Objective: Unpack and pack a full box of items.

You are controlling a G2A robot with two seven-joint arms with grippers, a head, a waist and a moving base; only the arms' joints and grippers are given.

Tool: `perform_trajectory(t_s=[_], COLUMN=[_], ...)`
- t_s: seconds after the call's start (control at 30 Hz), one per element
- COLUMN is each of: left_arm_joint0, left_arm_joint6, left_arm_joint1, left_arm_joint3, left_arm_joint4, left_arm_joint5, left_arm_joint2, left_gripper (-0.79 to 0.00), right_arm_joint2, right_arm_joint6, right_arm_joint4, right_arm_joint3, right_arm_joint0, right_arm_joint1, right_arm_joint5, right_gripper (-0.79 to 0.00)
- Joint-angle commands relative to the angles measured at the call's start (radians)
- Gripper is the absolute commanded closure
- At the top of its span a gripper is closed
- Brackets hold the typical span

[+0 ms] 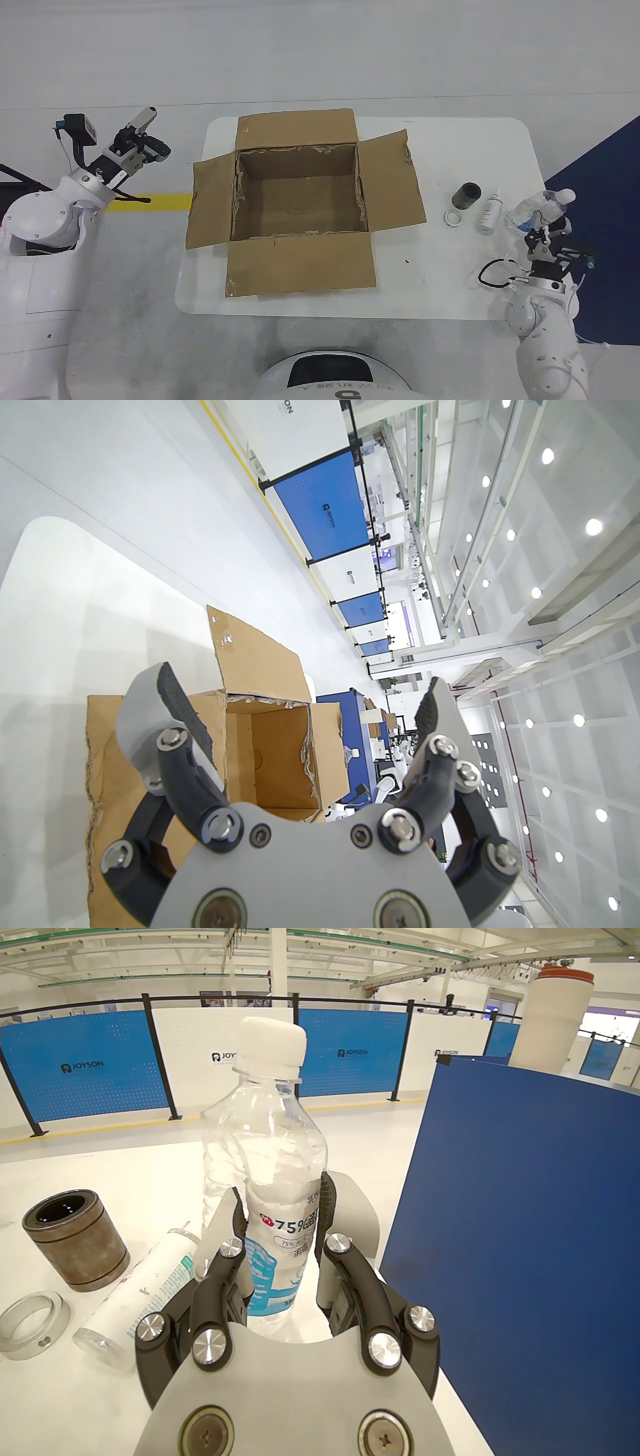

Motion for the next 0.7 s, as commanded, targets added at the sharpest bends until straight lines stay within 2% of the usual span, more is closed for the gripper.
perform_trajectory(t_s=[0.0,0.07,0.1,0.13,0.17,0.2,0.37,0.67], left_arm_joint0=[0.0,0.0,0.0,0.0,0.0,0.0,0.0,0.0], left_arm_joint6=[0.0,0.0,0.0,0.0,0.0,0.0,0.0,0.0], left_arm_joint1=[0.0,0.0,0.0,0.0,0.0,0.0,0.0,0.0], left_arm_joint3=[0.0,0.0,0.0,0.0,0.0,0.0,0.0,0.0], left_arm_joint4=[0.0,0.0,0.0,0.0,0.0,0.0,0.0,0.0], left_arm_joint5=[0.0,0.0,0.0,0.0,0.0,0.0,0.0,0.0], left_arm_joint2=[0.0,0.0,0.0,0.0,0.0,0.0,0.0,0.0], left_gripper=[-0.785,-0.785,-0.785,-0.785,-0.785,-0.785,-0.785,-0.785], right_arm_joint2=[0.004,0.01,0.012,0.014,0.016,0.018,0.029,0.027], right_arm_joint6=[-0.009,-0.016,-0.018,-0.022,-0.024,-0.026,-0.043,-0.044], right_arm_joint4=[0.003,0.007,0.009,0.012,0.013,0.012,0.008,0.009], right_arm_joint3=[-0.007,-0.016,-0.022,-0.028,-0.034,-0.041,-0.072,-0.079], right_arm_joint0=[-0.008,-0.018,-0.022,-0.027,-0.032,-0.038,-0.06,-0.064], right_arm_joint1=[0.001,0.002,0.002,0.002,0.002,0.002,0.002,0.001], right_arm_joint5=[-0.011,-0.017,-0.02,-0.024,-0.025,-0.028,0.003,-0.002], right_gripper=[-0.363,-0.388,-0.517,-0.579,-0.711,-0.785,-0.785,-0.785])
